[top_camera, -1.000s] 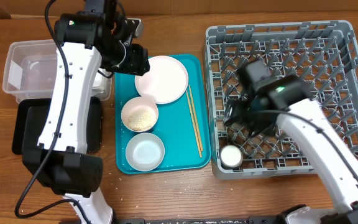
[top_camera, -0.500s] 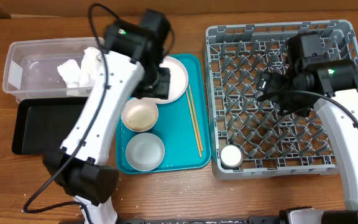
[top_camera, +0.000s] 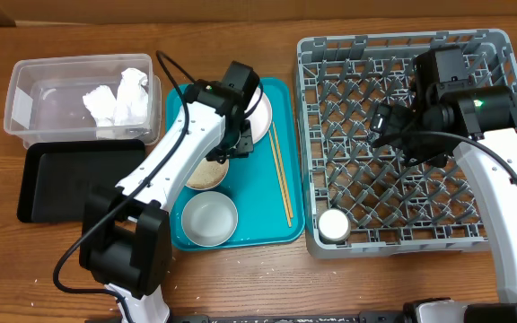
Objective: Sort waste into correct bins and load items into the dishwasher
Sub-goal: 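Reach the left gripper to the pink rice bowl and grip its rim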
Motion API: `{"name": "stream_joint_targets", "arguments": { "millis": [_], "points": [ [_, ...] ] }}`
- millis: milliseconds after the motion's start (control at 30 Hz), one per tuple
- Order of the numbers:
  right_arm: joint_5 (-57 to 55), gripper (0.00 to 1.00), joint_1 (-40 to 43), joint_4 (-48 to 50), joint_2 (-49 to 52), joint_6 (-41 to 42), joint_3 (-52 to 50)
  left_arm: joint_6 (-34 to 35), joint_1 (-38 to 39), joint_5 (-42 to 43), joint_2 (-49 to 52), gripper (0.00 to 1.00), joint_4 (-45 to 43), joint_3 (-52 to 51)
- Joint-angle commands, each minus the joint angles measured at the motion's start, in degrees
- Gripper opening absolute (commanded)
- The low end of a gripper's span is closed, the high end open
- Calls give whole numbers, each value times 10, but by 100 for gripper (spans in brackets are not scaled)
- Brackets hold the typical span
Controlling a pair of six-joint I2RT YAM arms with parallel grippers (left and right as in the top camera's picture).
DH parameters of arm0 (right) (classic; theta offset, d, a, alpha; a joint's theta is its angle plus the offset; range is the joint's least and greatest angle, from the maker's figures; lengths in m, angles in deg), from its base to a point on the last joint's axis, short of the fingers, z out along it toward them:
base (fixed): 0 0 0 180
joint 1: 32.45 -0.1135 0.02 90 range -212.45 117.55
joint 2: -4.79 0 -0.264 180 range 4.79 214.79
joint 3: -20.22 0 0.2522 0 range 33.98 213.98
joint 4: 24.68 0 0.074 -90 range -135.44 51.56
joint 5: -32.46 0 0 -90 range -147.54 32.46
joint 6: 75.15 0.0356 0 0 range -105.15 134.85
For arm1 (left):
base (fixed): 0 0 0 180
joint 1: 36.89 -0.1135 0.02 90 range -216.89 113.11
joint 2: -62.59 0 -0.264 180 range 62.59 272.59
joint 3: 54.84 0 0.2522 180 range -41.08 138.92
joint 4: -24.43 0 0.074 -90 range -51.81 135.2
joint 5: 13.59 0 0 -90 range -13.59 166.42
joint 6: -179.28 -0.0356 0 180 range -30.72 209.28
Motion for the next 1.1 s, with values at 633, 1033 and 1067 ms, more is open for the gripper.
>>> {"name": "stream_joint_targets", "arguments": {
  "millis": [633, 1033, 1067],
  "points": [
    [5, 93, 1, 9, -4, -23, 12, 65, -6, -7, -7, 35, -153, -132],
    [5, 93, 1, 9, -4, -23, 12, 58, -6, -7, -7, 4, -185, -162],
    [5, 93, 1, 9, -4, -23, 12, 58, -6, -7, -7, 4, -184, -162]
  ]
}}
